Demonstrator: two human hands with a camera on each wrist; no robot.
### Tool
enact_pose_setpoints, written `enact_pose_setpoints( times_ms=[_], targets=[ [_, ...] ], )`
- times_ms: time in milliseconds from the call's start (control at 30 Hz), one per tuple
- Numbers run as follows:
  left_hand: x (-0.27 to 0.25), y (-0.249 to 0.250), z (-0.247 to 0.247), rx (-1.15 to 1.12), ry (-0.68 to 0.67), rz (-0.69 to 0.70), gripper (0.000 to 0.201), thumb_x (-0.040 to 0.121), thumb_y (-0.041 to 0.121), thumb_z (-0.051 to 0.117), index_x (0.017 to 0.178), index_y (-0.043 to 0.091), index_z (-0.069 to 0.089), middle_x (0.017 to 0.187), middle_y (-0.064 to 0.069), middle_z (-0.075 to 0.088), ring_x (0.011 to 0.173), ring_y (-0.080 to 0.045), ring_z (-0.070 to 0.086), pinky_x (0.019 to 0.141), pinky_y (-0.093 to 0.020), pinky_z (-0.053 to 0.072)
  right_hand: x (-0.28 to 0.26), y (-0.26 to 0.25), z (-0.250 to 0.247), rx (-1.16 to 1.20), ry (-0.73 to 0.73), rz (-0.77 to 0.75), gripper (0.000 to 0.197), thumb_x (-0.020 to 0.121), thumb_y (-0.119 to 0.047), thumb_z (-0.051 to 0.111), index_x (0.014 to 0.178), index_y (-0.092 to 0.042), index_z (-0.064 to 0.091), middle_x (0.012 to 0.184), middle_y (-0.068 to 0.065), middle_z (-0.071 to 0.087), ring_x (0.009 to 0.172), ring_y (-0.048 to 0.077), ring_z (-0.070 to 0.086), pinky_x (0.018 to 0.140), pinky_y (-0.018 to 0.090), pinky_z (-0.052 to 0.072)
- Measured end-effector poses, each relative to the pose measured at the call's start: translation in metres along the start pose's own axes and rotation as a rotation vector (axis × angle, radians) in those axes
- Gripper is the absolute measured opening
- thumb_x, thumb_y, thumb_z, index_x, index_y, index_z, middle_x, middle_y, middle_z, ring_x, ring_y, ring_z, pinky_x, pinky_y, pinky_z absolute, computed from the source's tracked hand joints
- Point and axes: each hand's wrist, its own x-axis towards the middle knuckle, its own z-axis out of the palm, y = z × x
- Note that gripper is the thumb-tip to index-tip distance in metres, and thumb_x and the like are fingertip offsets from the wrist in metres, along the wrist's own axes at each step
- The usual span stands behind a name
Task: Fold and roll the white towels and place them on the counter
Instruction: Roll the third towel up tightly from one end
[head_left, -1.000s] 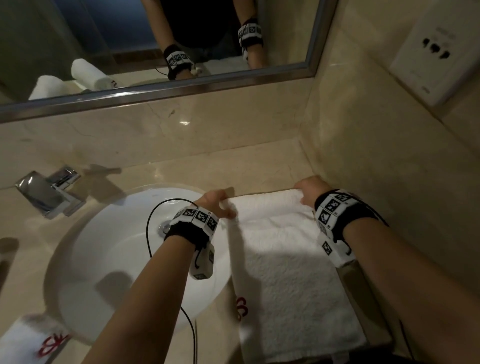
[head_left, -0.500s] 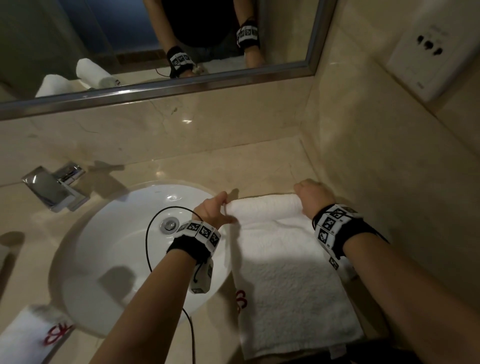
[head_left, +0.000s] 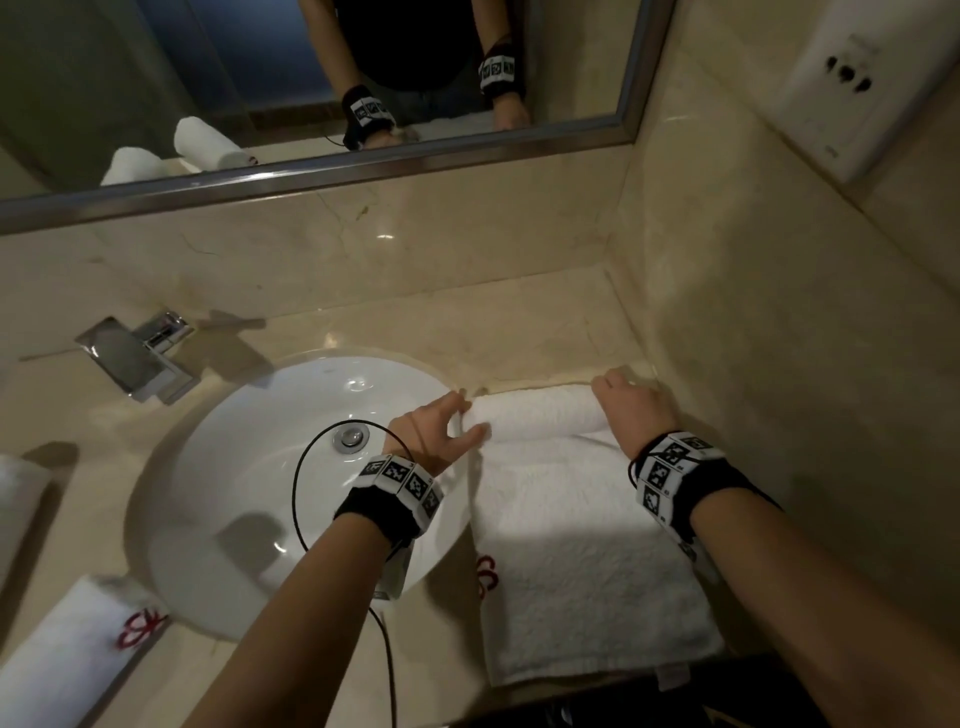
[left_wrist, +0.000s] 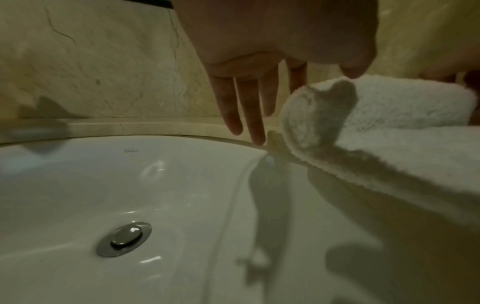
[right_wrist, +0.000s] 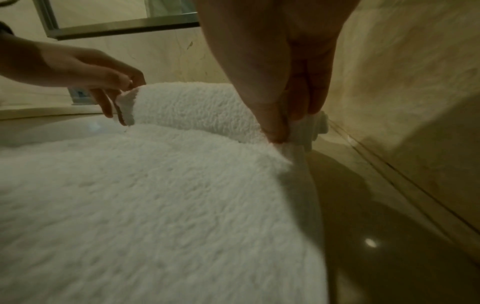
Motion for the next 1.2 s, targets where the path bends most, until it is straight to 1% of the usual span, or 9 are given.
enact_pose_setpoints(
  times_ms=[67,133,433,567,733,900,1000,1100,1200],
  targets=[
    [-0.001,0.002,0.0,-0.024,0.015,-0.036,0.032,0.091,0.051,0.044,0.108,0.028,0.057,0.107,0.003,0.068,0.094,-0.022,0.063,0.072,-0.026,0.037,-0.005,-0.001,0.003,0.001,-0.049,0.022,0.028,0.082,0.013,0.052,0.104,-0.004,0.056,0.106,0.013,0.056,0.075,0.027,0.066,0.058,0.028,0.043],
    [0.001,0.005,0.0,-0.045,0.018,-0.083,0.024,0.09,0.046,0.046,0.097,0.026,0.059,0.1,0.001,0.069,0.09,-0.023,0.062,0.071,-0.025,0.036,-0.009,-0.001,0.003,-0.028,-0.037,0.019,0.031,0.089,0.008,0.043,0.116,-0.005,0.049,0.117,0.012,0.05,0.088,0.026,0.064,0.064,0.028,0.041],
    [0.018,0.005,-0.003,-0.076,-0.16,-0.13,0.025,0.083,0.041,0.062,0.1,0.024,0.055,0.104,0.0,0.063,0.086,-0.019,0.054,0.073,-0.027,0.037,-0.025,-0.003,0.007,-0.072,-0.108,0.041,0.033,0.09,0.007,0.038,0.121,-0.005,0.043,0.122,0.012,0.048,0.098,0.024,0.061,0.076,0.03,0.049],
    [0.016,0.003,0.0,-0.124,-0.167,-0.112,0.027,0.08,0.037,0.067,0.098,0.021,0.054,0.107,0.001,0.063,0.086,-0.017,0.053,0.073,-0.027,0.038,-0.023,0.0,0.005,-0.097,-0.134,0.033,0.033,0.09,0.005,0.039,0.12,-0.005,0.047,0.122,0.011,0.051,0.104,0.024,0.06,0.081,0.031,0.048],
    [0.011,-0.001,0.008,-0.229,-0.119,-0.132,0.032,0.076,0.031,0.074,0.093,0.023,0.049,0.11,0.004,0.062,0.088,-0.017,0.056,0.075,-0.028,0.042,-0.027,0.007,0.005,0.005,-0.17,0.027,0.02,0.093,-0.012,0.048,0.109,-0.004,0.058,0.115,0.012,0.057,0.104,0.027,0.059,0.084,0.033,0.047],
    [0.011,0.0,0.013,-0.296,-0.139,-0.122,0.06,0.075,0.025,0.076,0.128,0.022,0.048,0.123,0.001,0.056,0.109,-0.021,0.056,0.093,-0.031,0.043,-0.018,0.017,0.004,0.234,-0.151,0.148,0.024,0.091,0.001,0.041,0.103,0.0,0.062,0.112,0.016,0.061,0.088,0.023,0.056,0.078,0.029,0.044],
    [0.014,-0.001,0.011,-0.287,-0.17,-0.103,0.052,0.074,0.022,0.076,0.121,0.02,0.054,0.122,-0.005,0.054,0.112,-0.021,0.051,0.097,-0.03,0.04,-0.013,0.024,0.006,0.348,-0.085,0.181,0.016,0.086,0.001,0.05,0.098,-0.009,0.055,0.117,0.012,0.053,0.103,0.026,0.05,0.084,0.032,0.043],
    [0.014,-0.002,0.011,-0.351,-0.212,-0.13,0.045,0.071,0.019,0.077,0.109,0.021,0.054,0.115,-0.006,0.058,0.1,-0.023,0.055,0.089,-0.032,0.045,-0.006,0.027,0.004,0.223,-0.11,0.126,0.036,0.086,-0.007,0.057,0.12,-0.018,0.051,0.13,0.006,0.045,0.123,0.025,0.038,0.095,0.038,0.041],
    [0.013,0.0,0.008,-0.371,-0.256,-0.123,0.039,0.07,0.016,0.077,0.096,0.021,0.048,0.104,-0.008,0.062,0.087,-0.023,0.058,0.079,-0.033,0.049,0.005,0.03,-0.003,0.227,-0.255,0.055,0.056,0.091,-0.009,0.053,0.143,-0.018,0.035,0.146,0.008,0.036,0.134,0.026,0.032,0.108,0.036,0.033]
  ],
)
